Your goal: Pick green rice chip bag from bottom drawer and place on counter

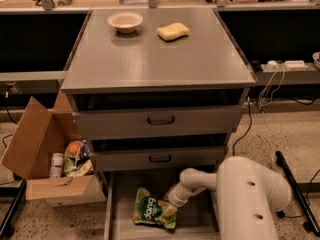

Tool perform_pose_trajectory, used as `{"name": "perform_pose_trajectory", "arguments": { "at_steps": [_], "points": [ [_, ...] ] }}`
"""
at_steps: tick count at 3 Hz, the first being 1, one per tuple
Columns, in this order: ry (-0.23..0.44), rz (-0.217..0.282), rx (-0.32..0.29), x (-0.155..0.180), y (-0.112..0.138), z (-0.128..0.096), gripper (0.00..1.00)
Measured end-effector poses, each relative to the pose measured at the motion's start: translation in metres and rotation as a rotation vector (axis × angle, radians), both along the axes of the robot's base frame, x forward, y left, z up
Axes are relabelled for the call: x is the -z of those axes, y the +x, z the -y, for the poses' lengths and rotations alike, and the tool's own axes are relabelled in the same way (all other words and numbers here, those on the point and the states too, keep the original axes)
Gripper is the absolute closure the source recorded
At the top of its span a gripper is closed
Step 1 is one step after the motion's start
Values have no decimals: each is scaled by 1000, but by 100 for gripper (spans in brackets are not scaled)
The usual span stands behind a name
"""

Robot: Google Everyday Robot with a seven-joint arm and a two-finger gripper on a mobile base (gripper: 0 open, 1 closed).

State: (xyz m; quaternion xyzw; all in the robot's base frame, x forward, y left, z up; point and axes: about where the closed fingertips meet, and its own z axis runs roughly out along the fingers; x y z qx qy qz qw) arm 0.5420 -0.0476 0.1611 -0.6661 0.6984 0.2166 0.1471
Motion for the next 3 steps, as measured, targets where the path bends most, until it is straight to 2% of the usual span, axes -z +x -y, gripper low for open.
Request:
{"name": "perform_pose_trajectory", "arguments": {
  "at_steps": [1, 2, 3],
  "points": [
    [-1, 3, -3, -2, -1, -1, 100],
    [-18, 37, -34, -24, -14, -5, 100],
    [-83, 165, -51, -74, 2, -3, 100]
  ]
}}
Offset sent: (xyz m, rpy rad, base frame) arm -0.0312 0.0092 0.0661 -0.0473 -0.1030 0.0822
